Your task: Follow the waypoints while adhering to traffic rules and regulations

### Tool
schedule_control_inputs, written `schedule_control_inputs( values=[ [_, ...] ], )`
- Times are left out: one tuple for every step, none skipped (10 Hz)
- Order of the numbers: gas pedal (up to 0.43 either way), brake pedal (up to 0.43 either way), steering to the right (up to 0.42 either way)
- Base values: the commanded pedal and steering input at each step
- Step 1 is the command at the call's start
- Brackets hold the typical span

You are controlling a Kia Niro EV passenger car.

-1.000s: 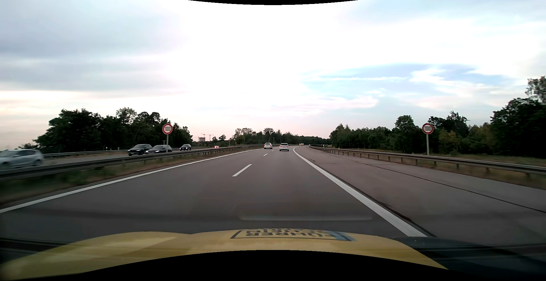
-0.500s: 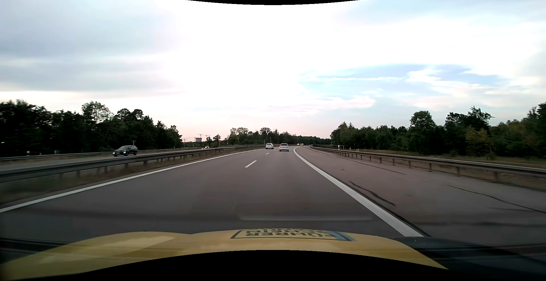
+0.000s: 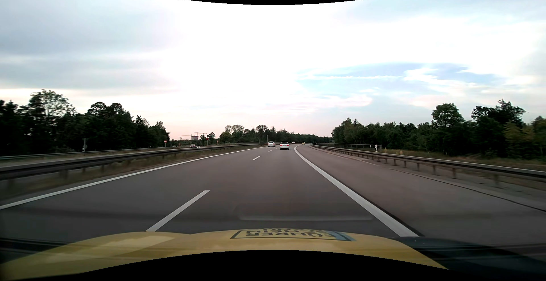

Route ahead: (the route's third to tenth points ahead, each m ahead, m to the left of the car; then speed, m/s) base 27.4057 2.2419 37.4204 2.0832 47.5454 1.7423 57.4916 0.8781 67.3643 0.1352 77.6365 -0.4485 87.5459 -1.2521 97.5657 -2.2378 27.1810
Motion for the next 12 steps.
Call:
schedule_control_inputs(
  values=[
    [0.067, 0.000, 0.005],
    [0.067, 0.000, 0.005],
    [0.067, 0.000, 0.005],
    [0.067, 0.000, 0.005],
    [0.067, 0.000, 0.005],
    [0.067, 0.000, 0.005],
    [0.067, 0.000, 0.005],
    [0.067, 0.000, 0.005],
    [0.067, 0.000, 0.005],
    [0.067, 0.000, 0.005],
    [0.067, 0.000, 0.005],
    [0.067, 0.000, 0.005]
  ],
)
